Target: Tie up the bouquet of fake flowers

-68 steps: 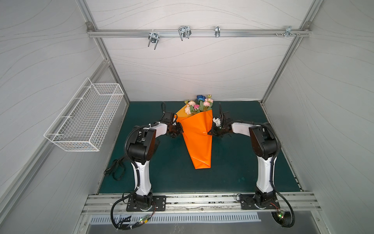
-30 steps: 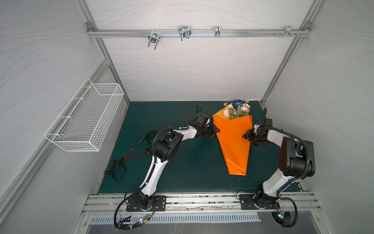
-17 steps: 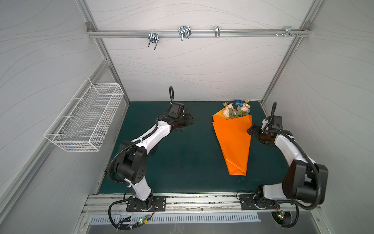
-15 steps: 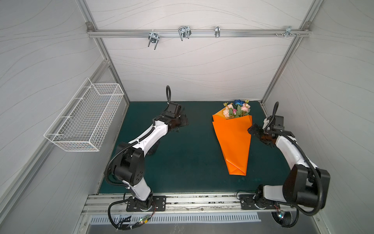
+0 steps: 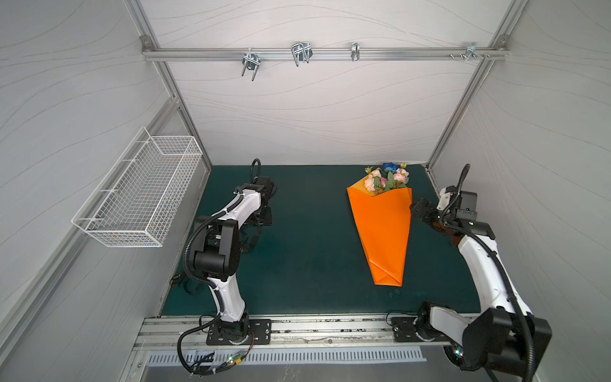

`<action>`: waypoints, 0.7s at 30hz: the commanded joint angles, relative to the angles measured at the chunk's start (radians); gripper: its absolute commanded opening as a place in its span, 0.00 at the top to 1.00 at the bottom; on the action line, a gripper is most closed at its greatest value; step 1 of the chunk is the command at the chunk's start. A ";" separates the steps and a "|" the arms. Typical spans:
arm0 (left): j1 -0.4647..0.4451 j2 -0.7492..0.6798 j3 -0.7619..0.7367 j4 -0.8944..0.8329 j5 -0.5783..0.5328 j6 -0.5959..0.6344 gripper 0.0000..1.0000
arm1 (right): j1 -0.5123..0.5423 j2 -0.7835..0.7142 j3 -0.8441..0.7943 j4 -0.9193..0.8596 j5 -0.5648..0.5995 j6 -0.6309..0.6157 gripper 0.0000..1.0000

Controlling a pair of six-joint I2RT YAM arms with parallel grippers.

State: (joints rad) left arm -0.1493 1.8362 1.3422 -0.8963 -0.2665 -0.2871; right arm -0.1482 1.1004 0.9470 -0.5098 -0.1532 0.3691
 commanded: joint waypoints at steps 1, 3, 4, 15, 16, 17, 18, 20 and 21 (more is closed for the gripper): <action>0.002 0.009 -0.021 0.052 0.057 0.022 0.39 | 0.001 -0.044 -0.004 -0.008 0.001 -0.004 0.01; 0.020 0.029 -0.032 0.071 0.086 0.020 0.39 | 0.001 -0.053 -0.009 -0.009 0.001 -0.007 0.01; 0.033 0.037 -0.040 0.082 0.099 0.022 0.39 | 0.000 -0.058 -0.011 -0.013 0.002 -0.009 0.01; 0.122 0.152 -0.050 0.143 0.269 0.016 0.54 | 0.001 -0.086 -0.018 -0.014 0.013 -0.019 0.01; 0.122 0.154 -0.051 0.142 0.274 0.013 0.62 | 0.001 -0.088 -0.017 -0.012 0.017 -0.019 0.01; 0.123 0.157 -0.051 0.140 0.282 0.009 0.73 | 0.001 -0.089 -0.016 -0.013 0.019 -0.018 0.01; 0.123 0.155 -0.055 0.144 0.293 0.011 0.85 | 0.001 -0.089 -0.016 -0.011 0.022 -0.016 0.01; 0.123 0.139 -0.061 0.151 0.328 0.006 1.00 | 0.000 -0.089 -0.015 -0.012 0.030 -0.015 0.01; 0.120 0.123 -0.066 0.157 0.358 0.003 1.00 | 0.000 -0.089 -0.014 -0.013 0.032 -0.015 0.01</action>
State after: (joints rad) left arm -0.0273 1.9419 1.2949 -0.7479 0.0120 -0.2729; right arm -0.1482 1.0302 0.9272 -0.5102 -0.1398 0.3656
